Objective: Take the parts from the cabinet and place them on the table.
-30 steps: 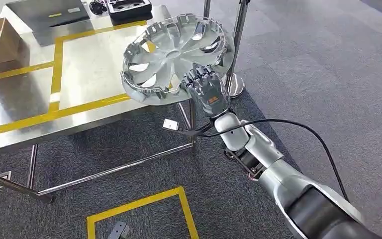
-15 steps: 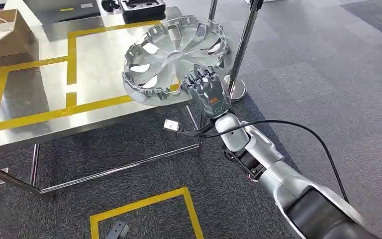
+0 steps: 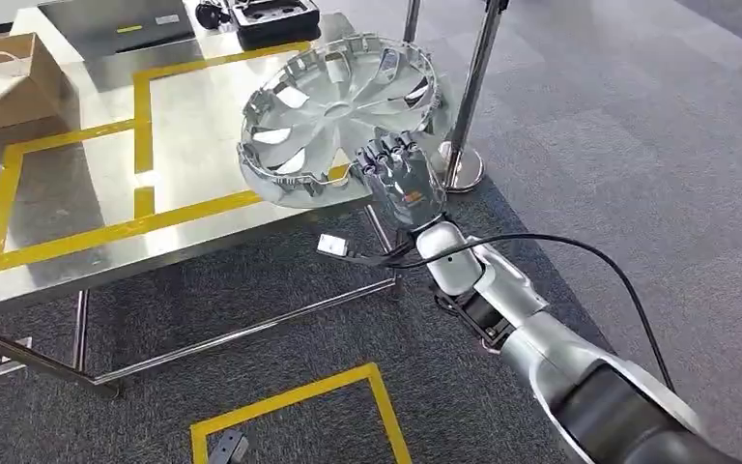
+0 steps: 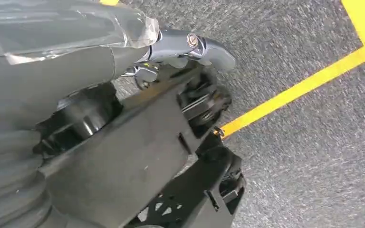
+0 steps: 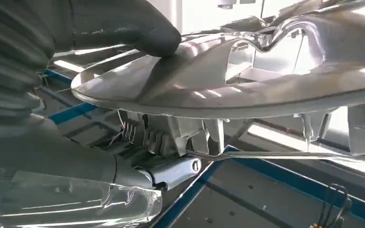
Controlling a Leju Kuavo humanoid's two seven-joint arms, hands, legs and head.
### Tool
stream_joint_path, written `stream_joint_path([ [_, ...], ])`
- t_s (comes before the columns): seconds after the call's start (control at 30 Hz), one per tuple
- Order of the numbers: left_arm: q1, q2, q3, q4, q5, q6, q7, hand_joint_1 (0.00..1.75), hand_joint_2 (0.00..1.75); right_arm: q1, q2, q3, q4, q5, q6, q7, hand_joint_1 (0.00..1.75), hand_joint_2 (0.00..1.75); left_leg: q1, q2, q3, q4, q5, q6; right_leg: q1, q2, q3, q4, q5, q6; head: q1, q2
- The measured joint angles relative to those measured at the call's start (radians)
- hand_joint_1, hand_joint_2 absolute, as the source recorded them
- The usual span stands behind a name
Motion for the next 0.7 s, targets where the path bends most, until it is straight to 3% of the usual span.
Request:
stream_joint_path([
  [0.03,0.001,0.0,0.0,0.0,-0.002,0.0,0.0,0.0,1.75,0.003,0.0,0.0,0.002,0.0,0.0,0.0,1.75,1.75,0.013,0.001,0.002,-0.013,0.023,-0.013,-0.009,0.0,0.001,0.0,-0.001,0.009,0.001,0.0],
  [0.07,0.0,0.0,0.0,0.0,-0.002,0.0,0.0,0.0,1.75,0.004,0.0,0.0,0.003,0.0,0.0,0.0,1.75,1.75,0.025,0.005,0.027,-0.074,0.065,-0.028,-0.019,0.0,0.002,0.001,-0.002,0.018,0.0,0.0],
  [0.13,0.0,0.001,0.0,0.0,-0.003,0.002,-0.001,0.0,1.75,0.003,0.0,0.0,0.003,0.0,0.0,0.0,1.75,1.75,0.051,0.016,0.12,-0.266,0.16,-0.057,-0.037,0.002,0.002,0.01,-0.008,0.043,-0.001,0.0],
  [0.17,-0.001,-0.005,0.0,0.0,-0.007,0.005,-0.001,0.0,1.75,0.003,0.0,0.0,0.003,0.0,0.0,0.001,1.75,1.75,0.049,0.009,0.133,-0.291,0.133,-0.078,-0.034,0.005,-0.001,0.012,-0.009,0.057,-0.003,0.0],
  [0.2,-0.002,-0.004,0.001,0.0,-0.01,0.012,-0.002,0.0,1.75,0.003,-0.001,-0.001,0.004,0.0,0.0,0.003,1.75,1.75,0.046,0.0,0.137,-0.293,0.138,-0.054,-0.032,0.006,-0.005,0.017,-0.01,0.065,-0.017,0.0],
  [0.23,-0.001,-0.005,0.001,0.0,-0.011,0.012,-0.002,0.0,1.75,0.003,-0.002,-0.001,0.004,0.0,0.0,0.003,1.75,1.75,0.055,0.004,0.136,-0.294,0.141,-0.042,-0.031,0.008,-0.003,0.014,-0.013,0.066,-0.008,0.0],
  [0.3,-0.001,-0.005,0.001,0.0,-0.011,0.012,-0.002,0.0,1.75,0.004,-0.002,0.0,0.005,0.0,0.0,0.002,1.75,1.75,0.054,-0.002,0.134,-0.293,0.143,-0.038,-0.03,0.007,0.005,0.002,-0.001,0.048,0.0,0.0],
  [0.33,-0.001,-0.007,0.001,0.0,-0.011,0.012,-0.002,0.0,1.75,0.004,-0.002,0.001,0.006,0.0,0.0,0.002,1.75,1.75,0.053,-0.003,0.133,-0.293,0.143,-0.037,-0.03,0.006,0.009,-0.006,0.002,0.044,0.004,0.0],
  [0.37,-0.001,-0.007,0.001,0.0,-0.011,0.012,-0.002,0.0,1.75,0.004,-0.002,0.0,0.006,0.0,0.0,0.002,1.75,1.75,0.051,-0.005,0.132,-0.293,0.143,-0.028,-0.03,0.005,0.012,-0.014,0.003,0.041,0.007,0.0],
  [0.47,-0.001,-0.006,0.001,0.0,-0.015,0.013,-0.002,0.0,1.75,0.004,0.0,0.001,0.006,0.0,0.0,0.005,1.75,1.75,0.046,-0.008,0.133,-0.292,0.141,-0.017,-0.03,0.003,0.021,-0.026,0.007,0.046,0.009,0.0],
  [0.57,-0.001,-0.005,0.001,0.0,-0.019,0.017,-0.002,0.0,1.75,0.004,0.0,0.002,0.006,0.0,0.0,0.012,1.75,1.75,0.043,-0.007,0.132,-0.292,0.14,-0.015,-0.031,0.002,0.021,-0.029,0.011,0.054,0.008,0.0],
  [0.6,-0.001,-0.005,0.001,0.0,-0.02,0.017,-0.002,0.0,1.75,0.004,0.0,0.002,0.006,0.0,0.0,0.012,1.75,1.75,0.042,-0.006,0.132,-0.291,0.139,-0.014,-0.031,0.002,0.021,-0.029,0.012,0.06,0.008,0.0],
  [0.7,-0.001,-0.002,0.001,0.0,-0.02,0.017,-0.002,0.0,1.75,0.004,0.0,0.002,0.006,0.0,0.0,0.013,1.75,1.75,0.04,-0.004,0.132,-0.291,0.139,-0.013,-0.035,0.002,0.02,-0.034,0.012,0.1,0.008,0.0],
])
